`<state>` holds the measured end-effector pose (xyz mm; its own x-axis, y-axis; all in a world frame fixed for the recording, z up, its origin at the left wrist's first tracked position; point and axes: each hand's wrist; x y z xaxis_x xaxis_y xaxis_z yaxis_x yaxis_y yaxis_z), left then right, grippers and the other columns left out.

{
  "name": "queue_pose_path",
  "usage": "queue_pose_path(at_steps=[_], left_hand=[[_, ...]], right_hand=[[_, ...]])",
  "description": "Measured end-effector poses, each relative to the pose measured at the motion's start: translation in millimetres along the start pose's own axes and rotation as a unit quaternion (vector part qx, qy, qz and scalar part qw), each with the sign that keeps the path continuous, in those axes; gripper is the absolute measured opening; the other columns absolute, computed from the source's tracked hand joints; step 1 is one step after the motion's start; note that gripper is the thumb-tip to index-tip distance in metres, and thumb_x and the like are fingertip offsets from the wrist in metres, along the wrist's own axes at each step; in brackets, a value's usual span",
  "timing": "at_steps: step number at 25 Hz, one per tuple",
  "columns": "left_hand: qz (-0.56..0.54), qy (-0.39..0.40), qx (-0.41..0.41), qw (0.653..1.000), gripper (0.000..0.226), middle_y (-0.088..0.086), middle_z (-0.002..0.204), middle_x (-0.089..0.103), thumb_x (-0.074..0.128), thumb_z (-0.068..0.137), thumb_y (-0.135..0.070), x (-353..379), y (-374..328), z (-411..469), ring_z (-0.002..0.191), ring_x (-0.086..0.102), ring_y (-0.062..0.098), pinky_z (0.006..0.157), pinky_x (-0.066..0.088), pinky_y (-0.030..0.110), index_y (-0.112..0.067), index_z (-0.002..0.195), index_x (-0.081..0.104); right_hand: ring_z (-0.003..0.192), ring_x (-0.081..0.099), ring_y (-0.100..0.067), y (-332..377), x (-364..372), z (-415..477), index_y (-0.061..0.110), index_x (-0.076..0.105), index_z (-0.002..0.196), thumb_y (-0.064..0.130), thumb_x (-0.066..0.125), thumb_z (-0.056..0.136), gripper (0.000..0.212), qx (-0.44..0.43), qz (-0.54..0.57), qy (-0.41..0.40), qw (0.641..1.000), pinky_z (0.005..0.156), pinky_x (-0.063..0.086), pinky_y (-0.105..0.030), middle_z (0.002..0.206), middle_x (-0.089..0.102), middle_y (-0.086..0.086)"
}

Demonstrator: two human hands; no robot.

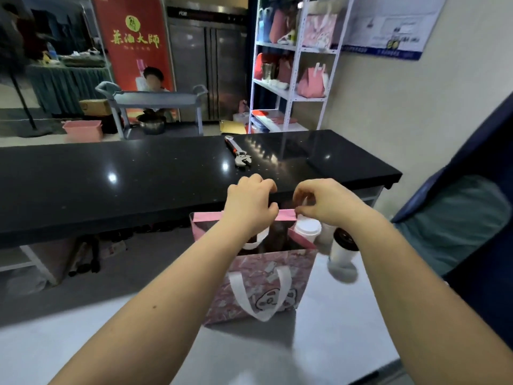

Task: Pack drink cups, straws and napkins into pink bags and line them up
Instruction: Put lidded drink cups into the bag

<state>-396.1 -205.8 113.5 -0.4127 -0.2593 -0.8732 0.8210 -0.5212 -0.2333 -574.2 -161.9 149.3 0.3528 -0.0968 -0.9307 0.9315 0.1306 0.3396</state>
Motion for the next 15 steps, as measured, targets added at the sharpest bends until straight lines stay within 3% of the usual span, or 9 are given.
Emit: queue_pose_path(at_steps=[6, 9, 15], left_hand=[[-0.016, 0.062, 0.040, 0.997, 0.034, 0.003, 0.109, 0.052, 0.056, 0.081, -0.033, 56.2, -98.5, 23.8, 0.105, 0.046, 0.029, 0.082, 0.034, 0.040, -0.022, 0.113, 0.053], [-0.005, 0.115, 0.050, 0.992, 0.038, 0.005, 0.113, 0.052, 0.058, 0.080, -0.034, 92.6, -141.2, 25.6, 0.108, 0.045, 0.030, 0.083, 0.032, 0.042, -0.021, 0.115, 0.052], [-0.003, 0.163, -0.024, 0.986, 0.032, 0.006, 0.114, 0.052, 0.056, 0.081, -0.023, 173.6, -186.9, 32.9, 0.108, 0.046, 0.032, 0.088, 0.032, 0.045, -0.020, 0.111, 0.049]], right_hand=[[0.101, 0.057, -0.021, -82.8, -17.7, -54.7, 0.026, 0.066, 0.103, 0.019, 0.072, 0.077, 0.028, 0.109, -0.042, -0.083, 0.990, 0.086, 0.050, -0.041, 0.104, 0.065, 0.004], [0.102, 0.056, -0.021, -124.6, -10.8, -78.3, 0.030, 0.066, 0.102, 0.022, 0.070, 0.077, 0.027, 0.143, -0.075, -0.093, 0.983, 0.080, 0.048, -0.035, 0.102, 0.065, 0.005], [0.111, 0.050, -0.019, -205.7, 19.2, -77.2, 0.030, 0.062, 0.113, 0.028, 0.070, 0.079, 0.035, 0.121, -0.073, -0.056, 0.988, 0.091, 0.042, -0.033, 0.114, 0.062, 0.008]])
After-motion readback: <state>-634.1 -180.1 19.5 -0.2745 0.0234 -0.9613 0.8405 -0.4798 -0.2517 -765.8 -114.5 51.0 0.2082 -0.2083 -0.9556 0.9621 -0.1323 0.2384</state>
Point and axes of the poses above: each hand's wrist, its own z-axis towards the middle knuckle, its own x-axis out of the palm, y = z × x
